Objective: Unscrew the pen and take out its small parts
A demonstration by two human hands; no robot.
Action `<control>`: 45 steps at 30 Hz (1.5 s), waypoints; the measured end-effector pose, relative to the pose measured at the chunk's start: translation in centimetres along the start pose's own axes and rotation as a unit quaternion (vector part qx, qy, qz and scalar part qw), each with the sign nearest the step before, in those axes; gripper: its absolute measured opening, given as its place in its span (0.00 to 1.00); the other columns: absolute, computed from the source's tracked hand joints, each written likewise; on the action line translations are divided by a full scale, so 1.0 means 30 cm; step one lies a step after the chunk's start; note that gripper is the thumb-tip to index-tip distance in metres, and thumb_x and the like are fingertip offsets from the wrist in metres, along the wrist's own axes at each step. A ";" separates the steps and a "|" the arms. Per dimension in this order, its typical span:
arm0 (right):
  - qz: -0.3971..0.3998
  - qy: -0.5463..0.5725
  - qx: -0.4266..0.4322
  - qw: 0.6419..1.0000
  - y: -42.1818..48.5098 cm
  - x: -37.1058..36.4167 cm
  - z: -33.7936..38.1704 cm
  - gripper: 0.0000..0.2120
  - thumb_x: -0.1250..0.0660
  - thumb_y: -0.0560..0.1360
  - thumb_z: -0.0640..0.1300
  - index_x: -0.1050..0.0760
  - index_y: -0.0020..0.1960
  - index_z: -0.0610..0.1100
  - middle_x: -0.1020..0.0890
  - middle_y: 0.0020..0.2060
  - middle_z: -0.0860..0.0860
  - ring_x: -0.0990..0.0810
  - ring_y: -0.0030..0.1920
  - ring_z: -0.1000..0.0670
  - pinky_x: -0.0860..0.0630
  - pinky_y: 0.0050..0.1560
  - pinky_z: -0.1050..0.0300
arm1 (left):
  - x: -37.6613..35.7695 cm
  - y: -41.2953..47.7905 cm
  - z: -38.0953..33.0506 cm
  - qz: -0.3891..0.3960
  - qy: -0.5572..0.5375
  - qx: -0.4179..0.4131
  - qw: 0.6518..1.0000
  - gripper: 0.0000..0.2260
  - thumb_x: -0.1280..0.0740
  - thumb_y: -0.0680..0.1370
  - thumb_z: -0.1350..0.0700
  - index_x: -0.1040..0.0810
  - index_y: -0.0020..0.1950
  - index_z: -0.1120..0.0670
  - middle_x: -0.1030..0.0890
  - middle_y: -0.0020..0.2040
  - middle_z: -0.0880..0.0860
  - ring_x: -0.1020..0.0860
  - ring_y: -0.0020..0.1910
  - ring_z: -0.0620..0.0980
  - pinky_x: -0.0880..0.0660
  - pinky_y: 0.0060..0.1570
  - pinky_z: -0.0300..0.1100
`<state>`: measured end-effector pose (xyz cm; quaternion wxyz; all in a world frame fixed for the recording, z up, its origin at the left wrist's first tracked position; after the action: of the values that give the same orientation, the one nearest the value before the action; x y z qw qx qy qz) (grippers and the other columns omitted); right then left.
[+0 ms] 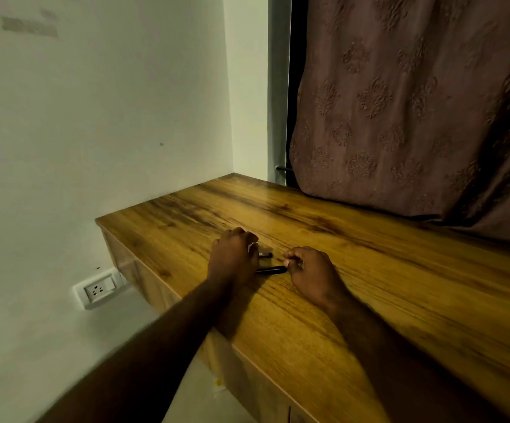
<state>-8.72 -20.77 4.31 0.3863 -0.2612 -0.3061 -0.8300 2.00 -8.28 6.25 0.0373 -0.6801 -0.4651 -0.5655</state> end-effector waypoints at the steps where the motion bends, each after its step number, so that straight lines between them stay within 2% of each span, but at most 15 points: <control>1: 0.002 0.006 0.001 1.000 0.001 0.000 0.001 0.12 0.36 0.77 0.40 0.21 0.60 0.43 0.19 0.59 0.48 0.22 0.58 0.51 0.30 0.55 0.63 | -0.005 0.035 0.020 0.030 -0.052 0.032 0.998 0.11 0.35 0.76 0.56 0.21 0.57 0.54 0.20 0.57 0.54 0.23 0.54 0.52 0.25 0.55 0.48; 3: 0.010 0.016 0.001 1.000 0.001 0.000 -0.004 0.13 0.36 0.77 0.38 0.21 0.60 0.43 0.19 0.59 0.48 0.22 0.57 0.51 0.30 0.54 0.63 | -0.026 0.095 0.035 0.109 -0.059 0.042 0.991 0.13 0.33 0.75 0.58 0.21 0.58 0.57 0.20 0.58 0.56 0.22 0.56 0.54 0.25 0.56 0.45; 6: 0.032 0.008 0.004 0.999 0.000 -0.009 -0.010 0.15 0.34 0.75 0.39 0.22 0.61 0.45 0.20 0.59 0.49 0.23 0.57 0.52 0.30 0.53 0.64 | -0.067 0.125 0.048 0.223 0.035 0.006 0.974 0.13 0.30 0.74 0.56 0.20 0.57 0.59 0.18 0.56 0.58 0.21 0.54 0.55 0.27 0.49 0.41; 8: 0.041 -0.006 0.013 0.999 0.004 -0.014 -0.009 0.15 0.33 0.74 0.41 0.22 0.61 0.45 0.21 0.58 0.51 0.23 0.57 0.52 0.32 0.53 0.64 | -0.087 0.129 0.061 0.245 0.057 -0.009 0.968 0.11 0.31 0.74 0.55 0.18 0.53 0.58 0.17 0.52 0.58 0.20 0.50 0.55 0.27 0.46 0.41; 13: 0.037 -0.028 0.017 0.999 0.009 -0.029 -0.015 0.09 0.33 0.75 0.41 0.19 0.54 0.45 0.22 0.52 0.51 0.23 0.54 0.51 0.32 0.51 0.63 | -0.065 0.114 0.065 0.152 0.050 -0.019 0.987 0.09 0.34 0.75 0.55 0.17 0.47 0.59 0.16 0.45 0.58 0.19 0.44 0.55 0.27 0.41 0.42; 16: 0.014 -0.026 -0.007 1.000 0.016 -0.019 -0.028 0.07 0.34 0.76 0.38 0.19 0.51 0.45 0.22 0.50 0.52 0.24 0.50 0.52 0.34 0.47 0.63 | 0.006 0.059 0.089 0.018 -0.133 0.055 0.989 0.06 0.32 0.76 0.57 0.19 0.48 0.58 0.17 0.44 0.54 0.20 0.44 0.51 0.25 0.42 0.42; 18: 0.004 -0.034 -0.020 0.999 0.024 -0.009 -0.033 0.08 0.35 0.77 0.38 0.19 0.51 0.45 0.22 0.50 0.51 0.25 0.48 0.53 0.34 0.45 0.63 | 0.036 -0.022 0.076 -0.041 -0.240 0.089 0.966 0.04 0.33 0.77 0.57 0.20 0.49 0.54 0.18 0.43 0.49 0.21 0.43 0.43 0.27 0.40 0.32; 21: 0.005 -0.041 -0.028 0.999 0.031 -0.007 -0.036 0.09 0.36 0.77 0.38 0.20 0.54 0.44 0.22 0.53 0.49 0.25 0.49 0.51 0.32 0.46 0.62 | 0.054 -0.122 0.028 -0.072 -0.288 0.070 0.952 0.03 0.33 0.77 0.57 0.21 0.47 0.50 0.19 0.41 0.45 0.23 0.41 0.37 0.28 0.38 0.28; 24: -0.035 0.008 -0.022 0.999 0.026 0.027 -0.018 0.11 0.38 0.78 0.37 0.21 0.57 0.42 0.20 0.54 0.48 0.22 0.53 0.50 0.27 0.52 0.60 | 0.061 -0.154 0.011 -0.059 -0.263 0.035 0.962 0.03 0.34 0.77 0.56 0.20 0.48 0.49 0.19 0.42 0.45 0.22 0.42 0.39 0.23 0.41 0.39; 27: -0.109 0.176 -0.052 0.977 0.002 0.084 -0.002 0.07 0.36 0.77 0.39 0.19 0.49 0.44 0.18 0.44 0.52 0.20 0.46 0.53 0.26 0.43 0.62 | 0.051 -0.180 -0.009 -0.027 -0.273 0.011 0.962 0.03 0.34 0.77 0.54 0.20 0.46 0.48 0.18 0.40 0.47 0.21 0.39 0.42 0.22 0.39 0.48; 30: -0.038 0.282 -0.086 0.955 -0.031 0.033 0.032 0.07 0.34 0.76 0.45 0.19 0.45 0.43 0.20 0.32 0.49 0.23 0.32 0.54 0.29 0.33 0.61 | 0.053 -0.194 -0.031 -0.032 -0.224 -0.048 0.973 0.07 0.36 0.76 0.48 0.21 0.47 0.48 0.20 0.39 0.46 0.23 0.37 0.45 0.24 0.36 0.48; 32: 0.002 0.318 -0.096 0.943 -0.052 -0.008 0.052 0.10 0.33 0.76 0.46 0.20 0.45 0.39 0.21 0.29 0.47 0.26 0.27 0.53 0.29 0.27 0.61 | 0.044 -0.192 -0.046 -0.028 -0.162 -0.091 0.982 0.08 0.37 0.77 0.48 0.21 0.48 0.49 0.21 0.39 0.47 0.25 0.38 0.45 0.26 0.37 0.47; 36: 0.011 0.333 -0.088 0.939 -0.061 -0.006 0.064 0.08 0.33 0.76 0.39 0.21 0.45 0.33 0.23 0.28 0.44 0.28 0.24 0.53 0.30 0.24 0.63 | 0.032 -0.192 -0.065 -0.018 -0.111 -0.122 0.986 0.08 0.36 0.77 0.48 0.22 0.47 0.51 0.21 0.39 0.49 0.26 0.37 0.47 0.29 0.35 0.44; 40: 0.011 0.279 -0.073 0.957 -0.064 -0.012 0.061 0.05 0.33 0.76 0.36 0.21 0.41 0.40 0.23 0.26 0.46 0.29 0.21 0.57 0.30 0.24 0.64 | 0.016 -0.195 -0.076 -0.001 -0.057 -0.145 0.988 0.11 0.39 0.78 0.46 0.21 0.49 0.50 0.20 0.40 0.51 0.24 0.37 0.50 0.34 0.34 0.40; 45: -0.056 0.244 -0.078 0.965 -0.041 0.046 0.031 0.07 0.33 0.76 0.38 0.21 0.40 0.43 0.21 0.27 0.48 0.26 0.25 0.55 0.29 0.25 0.63 | 0.018 -0.194 -0.063 -0.020 -0.019 -0.122 0.992 0.08 0.38 0.79 0.49 0.21 0.48 0.49 0.20 0.39 0.50 0.25 0.35 0.48 0.39 0.33 0.38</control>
<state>-10.30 -20.12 5.49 0.3806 -0.0630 -0.1509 -0.9102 -3.34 -5.76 4.58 -0.0660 -0.6808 -0.4066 -0.6057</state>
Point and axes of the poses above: each hand's wrist, its own y-axis towards the middle knuckle, its own x-axis out of the back of the hand, z = x × y, the point moved 6 cm from there along y, towards the middle knuckle
